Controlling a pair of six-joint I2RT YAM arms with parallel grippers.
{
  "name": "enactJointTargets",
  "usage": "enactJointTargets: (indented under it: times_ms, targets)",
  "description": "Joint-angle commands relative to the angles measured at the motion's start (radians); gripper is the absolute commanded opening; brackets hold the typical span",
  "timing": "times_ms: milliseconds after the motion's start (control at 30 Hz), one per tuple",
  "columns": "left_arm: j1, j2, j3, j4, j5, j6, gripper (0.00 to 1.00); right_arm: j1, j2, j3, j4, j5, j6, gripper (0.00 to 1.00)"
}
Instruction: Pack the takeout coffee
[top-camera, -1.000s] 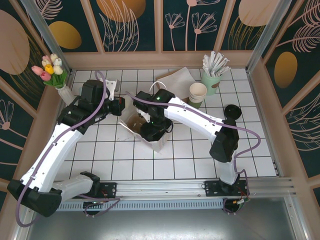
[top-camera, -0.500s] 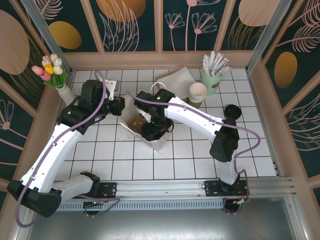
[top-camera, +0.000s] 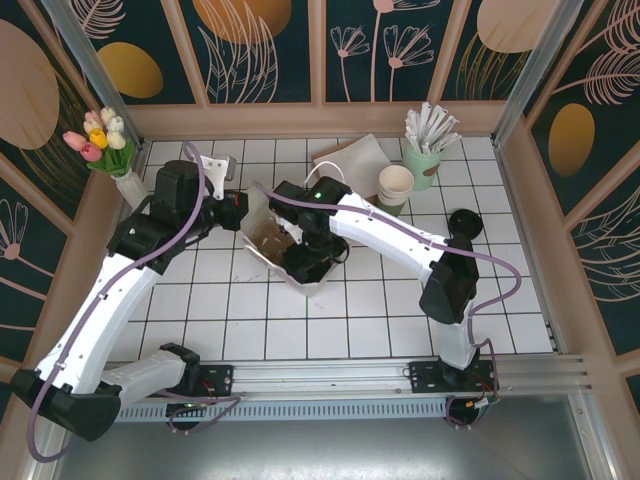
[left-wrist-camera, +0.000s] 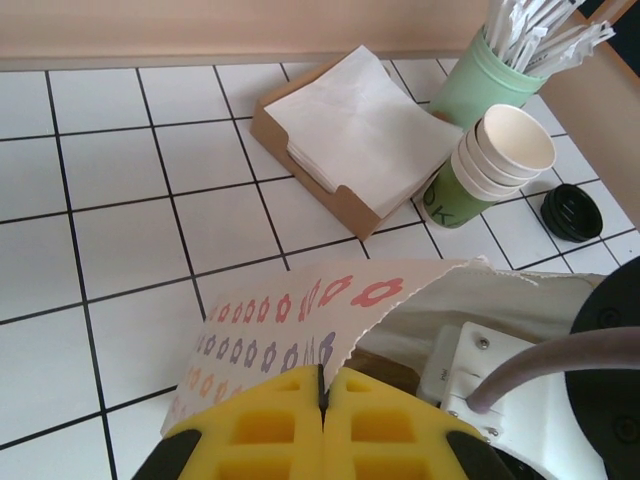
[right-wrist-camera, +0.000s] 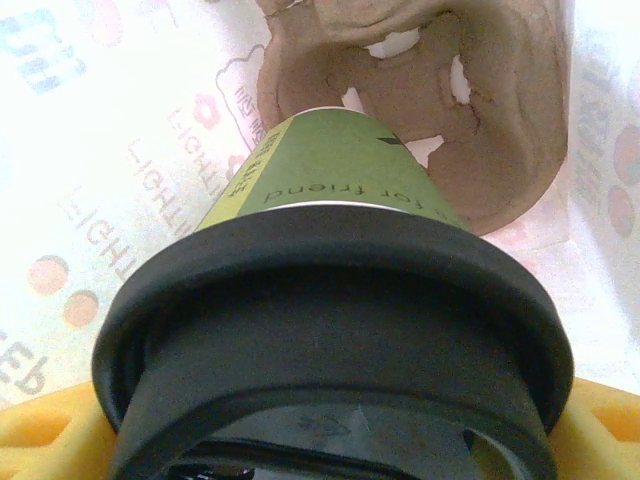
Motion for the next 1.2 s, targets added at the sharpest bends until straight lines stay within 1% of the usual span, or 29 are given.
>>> enactJointTargets:
  times_ms: [0, 133, 333, 533, 1167]
  targets:
    - [-0.002, -0.021, -0.001, 0.070, -0.006, 0.005, 0.00, -0.005, -0.003, -0.007, -0.026, -0.001, 0.000, 0.57]
    - [-0.002, -0.020, -0.018, 0.061, -0.033, 0.005, 0.00, -0.017, -0.011, 0.009, -0.025, 0.032, 0.020, 0.57]
    - [-0.002, -0.017, -0.045, 0.066, -0.038, 0.002, 0.00, -0.042, -0.022, 0.018, -0.025, 0.095, 0.045, 0.57]
    - [-0.002, -0.017, -0.048, 0.057, -0.059, -0.002, 0.00, -0.044, -0.023, 0.007, -0.026, 0.080, 0.034, 0.56]
    - [-0.002, 0.006, -0.031, 0.040, -0.062, -0.005, 0.00, -0.042, -0.001, 0.028, -0.026, 0.070, 0.004, 0.56]
